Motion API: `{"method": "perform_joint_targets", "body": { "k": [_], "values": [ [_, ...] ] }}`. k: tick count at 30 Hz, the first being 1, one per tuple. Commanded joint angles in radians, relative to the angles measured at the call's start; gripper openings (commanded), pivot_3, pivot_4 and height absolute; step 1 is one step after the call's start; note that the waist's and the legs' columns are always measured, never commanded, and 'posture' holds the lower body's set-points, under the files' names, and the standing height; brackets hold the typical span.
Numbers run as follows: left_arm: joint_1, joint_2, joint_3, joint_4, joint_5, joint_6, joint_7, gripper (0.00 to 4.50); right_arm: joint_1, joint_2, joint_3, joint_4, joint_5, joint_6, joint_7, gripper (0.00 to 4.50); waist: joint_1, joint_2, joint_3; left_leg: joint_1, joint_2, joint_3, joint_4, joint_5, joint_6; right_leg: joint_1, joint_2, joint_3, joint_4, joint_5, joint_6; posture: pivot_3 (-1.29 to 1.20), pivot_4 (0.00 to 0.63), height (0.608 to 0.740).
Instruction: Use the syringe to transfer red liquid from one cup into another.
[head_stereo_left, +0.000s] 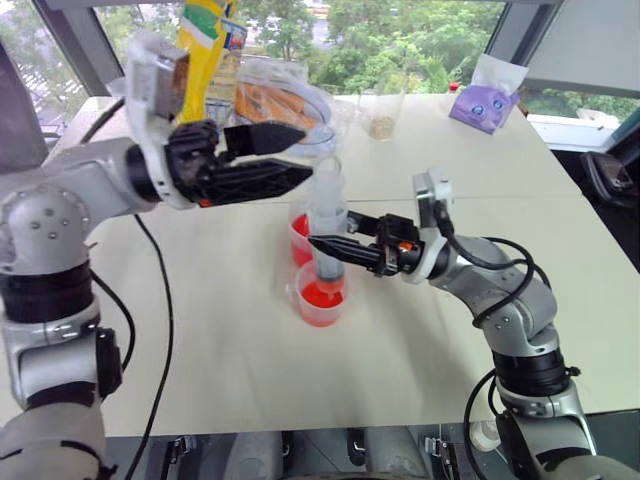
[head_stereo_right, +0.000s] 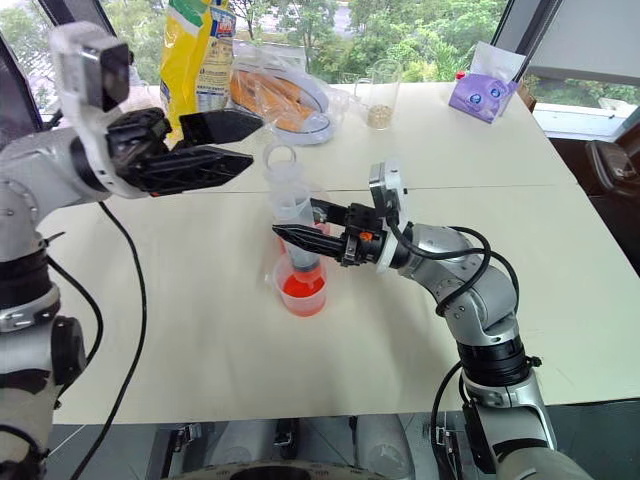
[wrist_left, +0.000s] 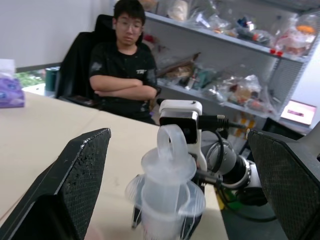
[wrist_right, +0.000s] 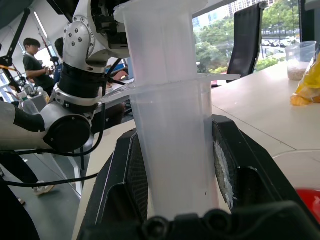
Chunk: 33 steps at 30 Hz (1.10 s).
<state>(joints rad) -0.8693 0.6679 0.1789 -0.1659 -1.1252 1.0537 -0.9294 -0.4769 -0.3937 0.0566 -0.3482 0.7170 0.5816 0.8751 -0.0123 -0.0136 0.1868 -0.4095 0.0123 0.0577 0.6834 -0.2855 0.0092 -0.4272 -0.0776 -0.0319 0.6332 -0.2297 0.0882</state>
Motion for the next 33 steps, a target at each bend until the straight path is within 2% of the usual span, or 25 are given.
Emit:
{"method": "perform_joint_targets", "body": {
  "k": [1,2,5,7,8,12,33],
  "values": [
    [-0.023,-0.012,-0.014,-0.023,0.012,-0.021,0.007,4.49,-0.008,0.003,-0.004,-0.02,0.002,-0.02,0.002,1.42,-0.002,0.0,0.0,0.0,0.0,0.0,0.0,0.0,0.0,0.0,0.0,0.0,0.0,0.0,0.0,0.0,0.15,0.74],
    [-0.023,-0.016,-0.018,-0.026,0.016,-0.023,0.006,4.49,-0.008,0.004,-0.004,-0.021,0.003,-0.019,0.001,1.42,-0.002,0.0,0.0,0.0,0.0,0.0,0.0,0.0,0.0,0.0,0.0,0.0,0.0,0.0,0.0,0.0,0.15,0.74],
    [-0.027,-0.027,-0.032,-0.022,0.026,-0.027,0.004,3.62,-0.006,0.005,-0.004,-0.022,0.0,-0.02,-0.001,1.42,0.0,0.0,0.0,0.0,0.0,0.0,0.0,0.0,0.0,0.0,0.0,0.0,0.0,0.0,0.0,0.0,0.15,0.74],
    [-0.025,-0.028,-0.04,-0.022,0.032,-0.03,-0.002,2.46,-0.007,0.006,-0.004,-0.023,-0.001,-0.019,-0.003,1.42,0.0,0.0,0.0,0.0,0.0,0.0,0.0,0.0,0.0,0.0,0.0,0.0,0.0,0.0,0.0,0.0,0.15,0.74],
    [-0.023,-0.029,-0.044,-0.023,0.035,-0.032,-0.005,2.1,-0.007,0.006,-0.004,-0.023,-0.002,-0.02,-0.003,1.42,0.0,0.0,0.0,0.0,0.0,0.0,0.0,0.0,0.0,0.0,0.0,0.0,0.0,0.0,0.0,0.0,0.15,0.74],
    [-0.018,-0.031,-0.049,-0.029,0.038,-0.032,-0.013,0.07,-0.008,0.004,-0.004,-0.023,-0.004,-0.02,-0.004,1.42,0.0,0.0,0.0,0.0,0.0,0.0,0.0,0.0,0.0,0.0,0.0,0.0,0.0,0.0,0.0,0.0,0.15,0.74],
    [0.081,0.004,-0.132,-0.088,0.114,-0.068,-0.12,0.07,-0.169,0.028,-0.109,-0.025,0.121,0.075,-0.093,1.42,0.001,0.0,0.0,0.0,0.0,0.0,0.0,0.0,0.0,0.0,0.0,0.0,0.0,0.0,0.0,0.0,0.15,0.74]
  ]
}}
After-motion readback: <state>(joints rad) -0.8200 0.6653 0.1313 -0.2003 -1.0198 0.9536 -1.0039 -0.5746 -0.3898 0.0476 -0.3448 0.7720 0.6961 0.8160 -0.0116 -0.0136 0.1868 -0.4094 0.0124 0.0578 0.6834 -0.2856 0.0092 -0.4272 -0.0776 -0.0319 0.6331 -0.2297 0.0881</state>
